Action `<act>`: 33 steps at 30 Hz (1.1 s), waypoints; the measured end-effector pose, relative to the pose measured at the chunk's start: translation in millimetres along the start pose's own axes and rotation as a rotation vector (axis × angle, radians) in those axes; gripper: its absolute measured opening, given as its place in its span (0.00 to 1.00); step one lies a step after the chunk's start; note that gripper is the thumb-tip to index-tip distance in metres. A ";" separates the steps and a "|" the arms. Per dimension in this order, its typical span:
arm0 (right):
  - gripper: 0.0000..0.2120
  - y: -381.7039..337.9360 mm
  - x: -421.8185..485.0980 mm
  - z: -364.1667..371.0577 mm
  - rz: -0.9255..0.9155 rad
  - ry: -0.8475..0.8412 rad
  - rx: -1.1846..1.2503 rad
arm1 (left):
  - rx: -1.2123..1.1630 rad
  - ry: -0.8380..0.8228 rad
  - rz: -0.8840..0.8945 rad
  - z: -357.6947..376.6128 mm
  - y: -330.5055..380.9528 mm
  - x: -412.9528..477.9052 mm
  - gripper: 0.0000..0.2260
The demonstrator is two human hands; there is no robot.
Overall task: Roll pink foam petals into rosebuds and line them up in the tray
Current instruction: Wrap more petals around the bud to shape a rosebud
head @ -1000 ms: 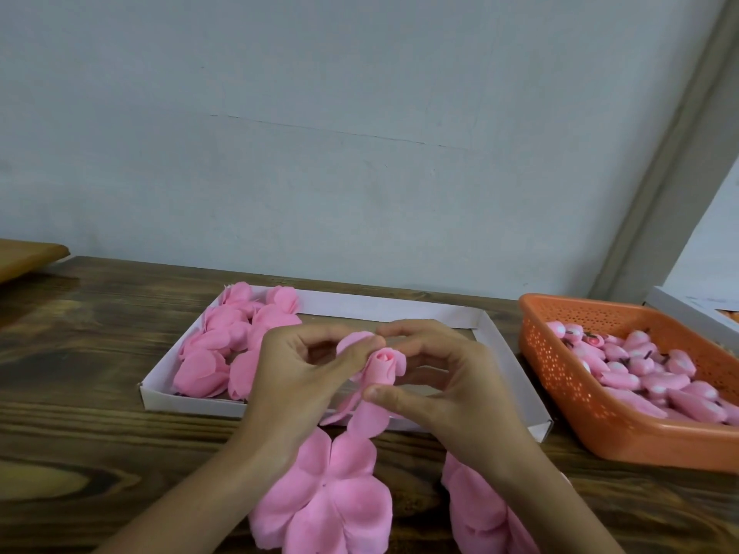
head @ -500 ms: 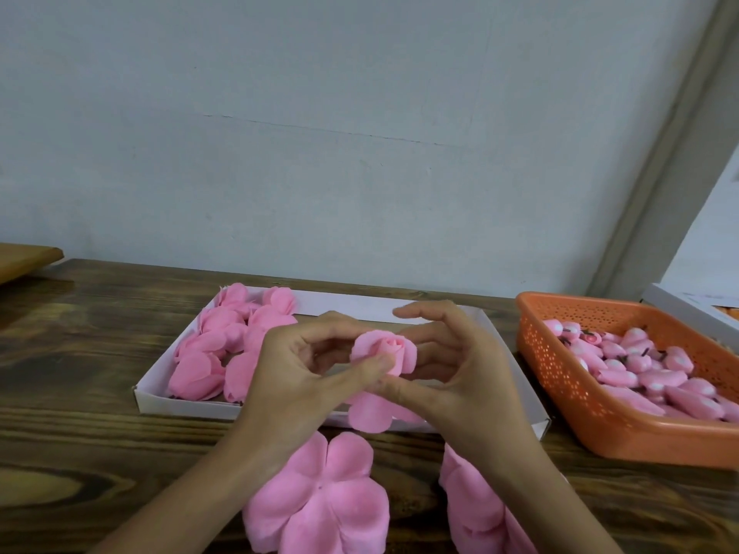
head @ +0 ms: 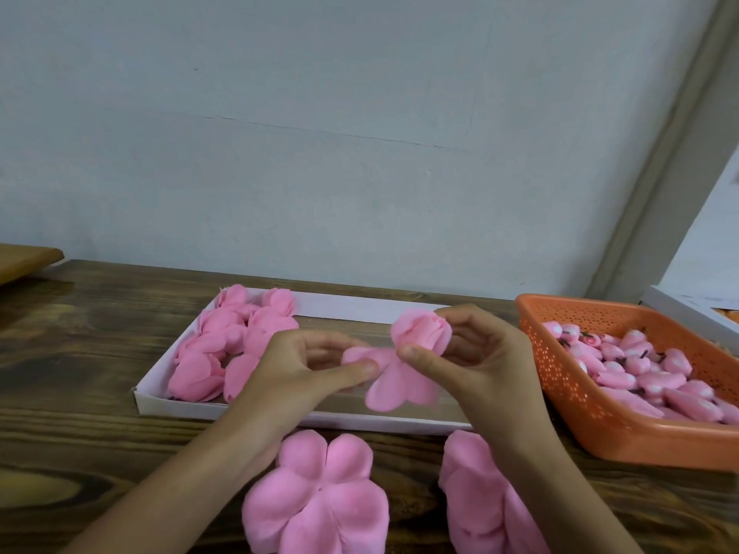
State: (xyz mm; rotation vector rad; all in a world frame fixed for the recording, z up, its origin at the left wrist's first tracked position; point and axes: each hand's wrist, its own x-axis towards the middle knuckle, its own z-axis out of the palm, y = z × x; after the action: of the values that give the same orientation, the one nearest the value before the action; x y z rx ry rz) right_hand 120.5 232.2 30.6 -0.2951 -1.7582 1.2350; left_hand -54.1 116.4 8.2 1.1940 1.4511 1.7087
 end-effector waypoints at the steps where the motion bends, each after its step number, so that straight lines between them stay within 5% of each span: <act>1: 0.13 0.3 0.1 -0.3 0.011 -0.003 0.013 | -0.035 0.023 -0.028 0.7 -2.0 0.2 0.14; 8: 0.14 1.1 0.3 -0.1 -0.019 -0.108 -0.008 | -0.299 0.119 -0.096 9.2 0.6 1.9 0.18; 13: 0.13 0.1 -2.4 4.1 -0.076 -0.213 -0.090 | -0.179 0.229 -0.060 12.8 0.3 -1.8 0.05; 17: 0.13 -0.6 -4.9 9.0 -0.093 -0.246 -0.119 | -0.078 0.267 0.046 15.4 0.7 -6.8 0.05; 27: 0.17 -1.0 -6.7 12.0 -0.077 -0.087 -0.202 | -0.047 0.179 0.332 23.4 4.6 -13.4 0.09; 33: 0.12 -3.0 -7.0 10.4 -0.054 -0.075 -0.153 | -0.100 0.113 0.289 17.9 3.8 -11.6 0.14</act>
State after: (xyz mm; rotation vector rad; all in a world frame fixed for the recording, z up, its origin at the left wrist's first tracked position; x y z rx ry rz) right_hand 116.9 219.9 28.7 -0.2910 -1.9175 1.0878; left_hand -32.7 113.3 9.1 1.3220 1.2879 2.0469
